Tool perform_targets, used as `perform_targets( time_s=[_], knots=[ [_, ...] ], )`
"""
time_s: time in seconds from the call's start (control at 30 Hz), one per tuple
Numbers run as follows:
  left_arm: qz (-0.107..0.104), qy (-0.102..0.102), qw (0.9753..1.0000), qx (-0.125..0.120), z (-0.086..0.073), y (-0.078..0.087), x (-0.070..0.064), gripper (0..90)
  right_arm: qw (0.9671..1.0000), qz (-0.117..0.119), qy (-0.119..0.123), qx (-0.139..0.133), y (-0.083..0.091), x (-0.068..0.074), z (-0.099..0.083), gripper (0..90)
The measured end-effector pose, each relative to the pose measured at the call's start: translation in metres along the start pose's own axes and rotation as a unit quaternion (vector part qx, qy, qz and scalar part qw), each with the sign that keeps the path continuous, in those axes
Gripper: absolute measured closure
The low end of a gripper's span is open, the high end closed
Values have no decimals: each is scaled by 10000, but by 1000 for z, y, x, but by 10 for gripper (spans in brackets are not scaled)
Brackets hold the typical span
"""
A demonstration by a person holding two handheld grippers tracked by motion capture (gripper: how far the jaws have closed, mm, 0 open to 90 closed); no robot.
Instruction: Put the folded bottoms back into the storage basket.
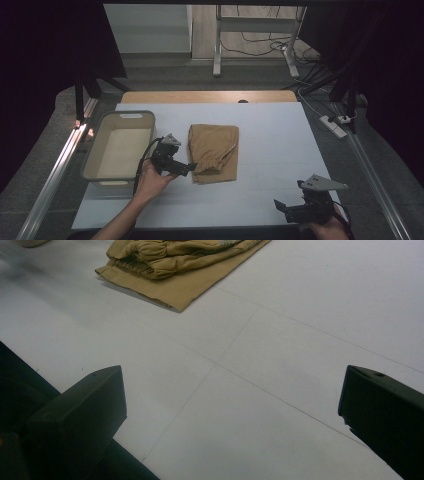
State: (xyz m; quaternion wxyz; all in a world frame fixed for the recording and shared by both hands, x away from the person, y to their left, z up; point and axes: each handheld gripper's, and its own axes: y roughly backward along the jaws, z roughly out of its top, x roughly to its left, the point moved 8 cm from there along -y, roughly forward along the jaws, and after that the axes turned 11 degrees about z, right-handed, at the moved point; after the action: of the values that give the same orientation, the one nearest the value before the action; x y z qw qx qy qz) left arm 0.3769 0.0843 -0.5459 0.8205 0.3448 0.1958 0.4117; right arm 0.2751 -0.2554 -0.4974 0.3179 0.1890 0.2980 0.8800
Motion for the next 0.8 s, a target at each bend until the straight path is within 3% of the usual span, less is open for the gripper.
perform_targets(
  time_s=[0.3,0.47,0.6,0.73,0.8],
  knots=[
    [195,-100,9996,198,2,-23,2,0,10000,11,9,-8,0,1,0,0],
    [264,-16,9992,315,0,-36,6,0,10000,14,31,-6,0,1,0,0],
    [261,-13,9988,421,-4,-45,6,0,10000,27,39,2,0,1,0,0],
    [400,-168,9972,601,-11,-55,5,0,10000,21,55,-8,0,1,0,0],
    [403,-103,9970,655,-14,-58,5,0,10000,26,71,-23,0,2,0,0]
  ],
)
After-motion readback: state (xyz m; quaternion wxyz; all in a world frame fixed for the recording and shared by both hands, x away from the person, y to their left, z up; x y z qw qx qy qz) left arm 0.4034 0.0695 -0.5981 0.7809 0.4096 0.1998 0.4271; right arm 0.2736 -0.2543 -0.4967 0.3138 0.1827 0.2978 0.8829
